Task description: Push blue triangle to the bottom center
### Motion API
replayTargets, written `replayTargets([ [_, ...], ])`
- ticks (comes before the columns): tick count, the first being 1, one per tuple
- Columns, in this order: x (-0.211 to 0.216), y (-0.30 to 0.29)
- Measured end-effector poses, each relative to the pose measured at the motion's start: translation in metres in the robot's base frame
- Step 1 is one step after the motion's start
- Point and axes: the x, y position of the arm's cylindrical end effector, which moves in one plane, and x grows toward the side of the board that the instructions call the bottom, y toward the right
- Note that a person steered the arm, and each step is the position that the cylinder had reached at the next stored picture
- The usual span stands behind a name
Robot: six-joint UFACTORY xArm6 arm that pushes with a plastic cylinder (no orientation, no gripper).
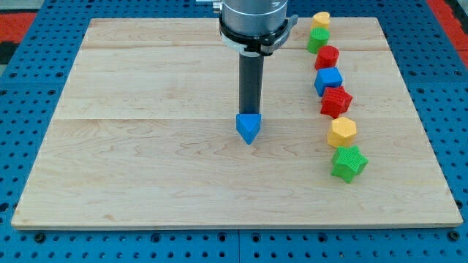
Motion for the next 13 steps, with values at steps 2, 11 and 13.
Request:
replayTargets([
  [2,0.016,0.000],
  [11,0.067,-0.020],
  [13,0.071,-0.020],
])
